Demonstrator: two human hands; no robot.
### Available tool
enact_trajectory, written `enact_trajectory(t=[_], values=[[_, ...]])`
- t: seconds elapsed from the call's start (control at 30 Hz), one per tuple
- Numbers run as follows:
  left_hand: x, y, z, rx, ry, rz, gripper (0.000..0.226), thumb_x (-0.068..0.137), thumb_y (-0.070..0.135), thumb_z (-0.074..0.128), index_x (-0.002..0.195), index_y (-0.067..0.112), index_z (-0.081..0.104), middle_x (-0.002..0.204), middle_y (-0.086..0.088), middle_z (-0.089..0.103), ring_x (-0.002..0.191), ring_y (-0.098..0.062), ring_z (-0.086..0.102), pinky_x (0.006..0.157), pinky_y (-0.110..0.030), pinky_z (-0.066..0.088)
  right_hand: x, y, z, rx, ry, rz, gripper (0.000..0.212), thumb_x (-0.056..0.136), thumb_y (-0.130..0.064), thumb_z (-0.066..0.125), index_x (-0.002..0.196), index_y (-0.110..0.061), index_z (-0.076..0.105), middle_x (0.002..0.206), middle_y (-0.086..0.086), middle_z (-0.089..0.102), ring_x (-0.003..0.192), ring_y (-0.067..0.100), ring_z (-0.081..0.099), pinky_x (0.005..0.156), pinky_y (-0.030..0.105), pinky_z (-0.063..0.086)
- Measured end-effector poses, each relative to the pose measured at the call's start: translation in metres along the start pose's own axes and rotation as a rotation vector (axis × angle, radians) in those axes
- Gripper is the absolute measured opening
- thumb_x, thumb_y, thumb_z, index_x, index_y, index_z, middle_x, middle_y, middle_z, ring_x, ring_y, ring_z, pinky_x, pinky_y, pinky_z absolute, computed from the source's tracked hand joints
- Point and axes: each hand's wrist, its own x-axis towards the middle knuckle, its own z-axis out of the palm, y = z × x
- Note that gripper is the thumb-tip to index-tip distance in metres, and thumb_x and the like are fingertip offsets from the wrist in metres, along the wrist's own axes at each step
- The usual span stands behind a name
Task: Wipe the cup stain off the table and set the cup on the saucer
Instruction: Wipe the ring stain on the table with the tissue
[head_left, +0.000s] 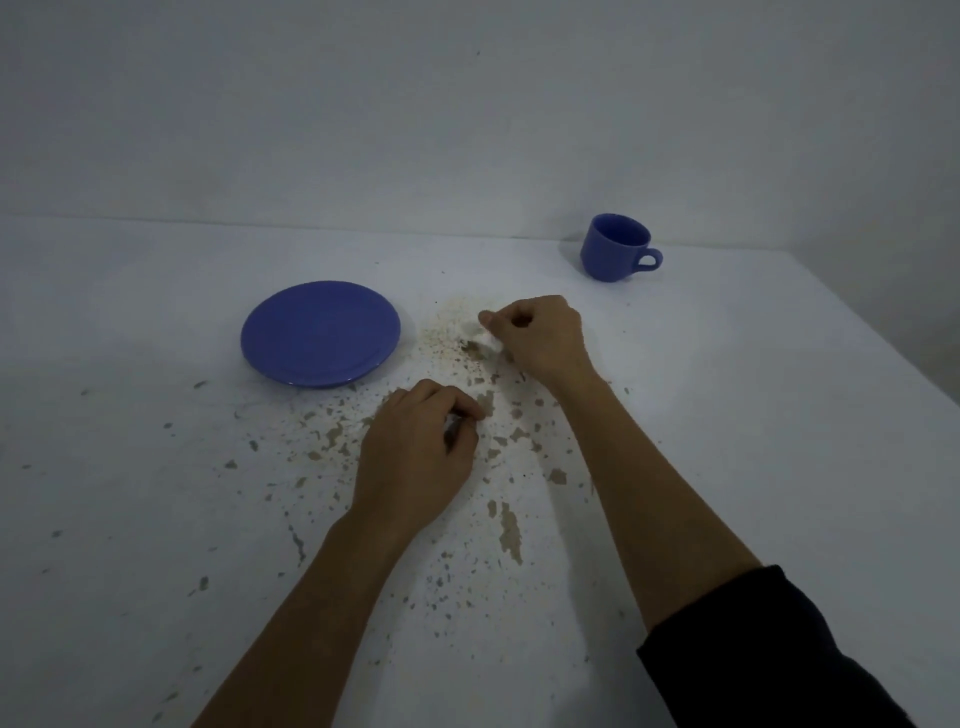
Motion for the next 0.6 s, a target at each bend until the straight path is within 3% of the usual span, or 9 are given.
enact_trajectory(t=[0.1, 0.17, 0.23, 0.4, 0.5, 0.6], values=[[0.001, 0.0, 0.001, 0.006, 0.006, -0.011, 0.012, 0.087, 0.025, 0.058, 0.093, 0.028, 0.068, 0.096, 0.011, 0.064, 0.084, -0.01, 0.054, 0.073, -0.022, 0.041, -0.01, 0.003, 0.006, -0.208, -0.164, -0.193, 0.024, 0.086, -0.025, 0.064, 0.098, -0.005, 0.073, 0.093, 0.004, 0.073, 0.078, 0.021, 0.065, 0.057, 0.014, 0.042], [0.001, -0.001, 0.002, 0.014, 0.013, -0.019, 0.012, 0.088, 0.026, 0.057, 0.094, 0.029, 0.067, 0.097, 0.012, 0.064, 0.084, -0.009, 0.053, 0.073, -0.02, 0.039, -0.011, 0.005, 0.008, -0.239, -0.157, -0.259, 0.025, 0.085, -0.018, 0.066, 0.104, -0.002, 0.07, 0.101, 0.012, 0.071, 0.091, 0.026, 0.065, 0.072, 0.017, 0.044], [0.001, -0.001, 0.003, 0.015, 0.012, -0.017, 0.012, 0.088, 0.026, 0.057, 0.094, 0.029, 0.067, 0.097, 0.012, 0.064, 0.084, -0.008, 0.053, 0.073, -0.02, 0.038, -0.011, 0.003, 0.01, -0.23, -0.119, -0.249, 0.026, 0.085, -0.018, 0.068, 0.106, -0.003, 0.07, 0.101, 0.015, 0.072, 0.091, 0.026, 0.065, 0.08, 0.024, 0.045], [0.002, -0.001, 0.003, 0.018, 0.017, -0.012, 0.012, 0.088, 0.024, 0.058, 0.094, 0.028, 0.067, 0.097, 0.01, 0.064, 0.082, -0.008, 0.053, 0.073, -0.02, 0.038, 0.001, -0.011, 0.026, -0.251, -0.11, -0.265, 0.02, 0.089, -0.002, 0.059, 0.105, 0.002, 0.071, 0.104, 0.022, 0.067, 0.095, 0.031, 0.064, 0.082, 0.025, 0.046], [0.002, -0.001, 0.004, 0.032, 0.018, -0.007, 0.011, 0.088, 0.022, 0.059, 0.094, 0.026, 0.068, 0.096, 0.009, 0.065, 0.082, -0.009, 0.053, 0.072, -0.02, 0.038, 0.001, -0.016, 0.03, -0.264, -0.182, -0.301, 0.024, 0.09, -0.004, 0.059, 0.112, -0.002, 0.068, 0.112, 0.02, 0.064, 0.101, 0.029, 0.061, 0.092, 0.029, 0.047], [0.001, -0.002, 0.004, 0.009, 0.024, 0.005, 0.012, 0.086, 0.02, 0.061, 0.094, 0.023, 0.069, 0.094, 0.008, 0.066, 0.08, -0.011, 0.054, 0.072, -0.023, 0.041, -0.01, -0.017, 0.025, -0.239, -0.318, -0.404, 0.021, 0.088, -0.011, 0.063, 0.108, -0.008, 0.071, 0.11, 0.013, 0.068, 0.095, 0.017, 0.062, 0.084, 0.022, 0.046]])
